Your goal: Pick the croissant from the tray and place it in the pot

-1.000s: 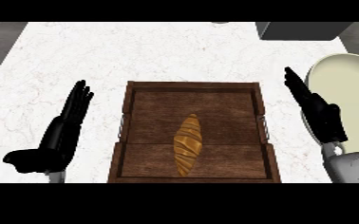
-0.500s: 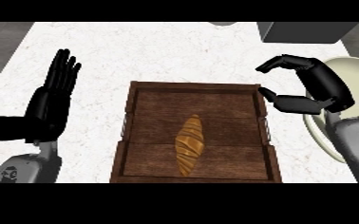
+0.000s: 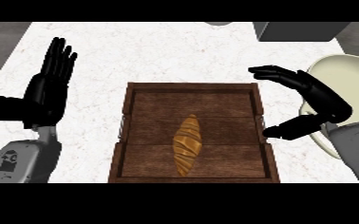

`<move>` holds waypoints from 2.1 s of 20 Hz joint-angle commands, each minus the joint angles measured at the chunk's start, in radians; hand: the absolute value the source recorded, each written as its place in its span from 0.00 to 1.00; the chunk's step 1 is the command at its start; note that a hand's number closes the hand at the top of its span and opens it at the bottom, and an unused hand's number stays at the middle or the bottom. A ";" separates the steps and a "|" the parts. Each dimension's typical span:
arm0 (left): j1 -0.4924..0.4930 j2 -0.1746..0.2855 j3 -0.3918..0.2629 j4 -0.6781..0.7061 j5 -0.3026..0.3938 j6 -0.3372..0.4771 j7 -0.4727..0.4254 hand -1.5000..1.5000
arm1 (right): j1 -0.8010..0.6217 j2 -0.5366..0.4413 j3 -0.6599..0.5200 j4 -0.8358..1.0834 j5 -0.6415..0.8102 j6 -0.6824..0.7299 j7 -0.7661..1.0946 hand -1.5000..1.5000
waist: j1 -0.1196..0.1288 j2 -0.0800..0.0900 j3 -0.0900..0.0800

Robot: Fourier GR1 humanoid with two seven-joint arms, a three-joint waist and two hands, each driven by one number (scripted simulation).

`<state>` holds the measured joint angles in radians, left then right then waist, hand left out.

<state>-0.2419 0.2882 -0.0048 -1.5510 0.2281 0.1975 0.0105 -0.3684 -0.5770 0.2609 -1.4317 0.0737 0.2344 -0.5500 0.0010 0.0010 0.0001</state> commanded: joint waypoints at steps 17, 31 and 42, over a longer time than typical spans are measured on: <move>-0.059 -0.003 0.054 0.048 -0.011 -0.039 0.035 0.50 | -0.110 0.132 0.251 -0.296 0.326 0.241 0.674 0.00 | 0.002 -0.001 -0.001; 0.011 -0.034 0.078 -0.045 -0.031 -0.090 0.055 0.50 | 0.008 0.287 0.259 -0.198 0.559 0.237 0.528 0.00 | 0.002 -0.002 0.000; -0.036 -0.069 0.104 0.008 -0.062 -0.077 0.050 0.50 | 0.071 0.376 0.285 -0.140 0.754 0.173 0.548 0.00 | 0.000 -0.001 0.000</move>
<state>-0.2785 0.2216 0.0775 -1.5400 0.1593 0.1263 0.0563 -0.3330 -0.1987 0.5554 -1.6076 0.7634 0.4488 0.0319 0.0011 -0.0003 0.0000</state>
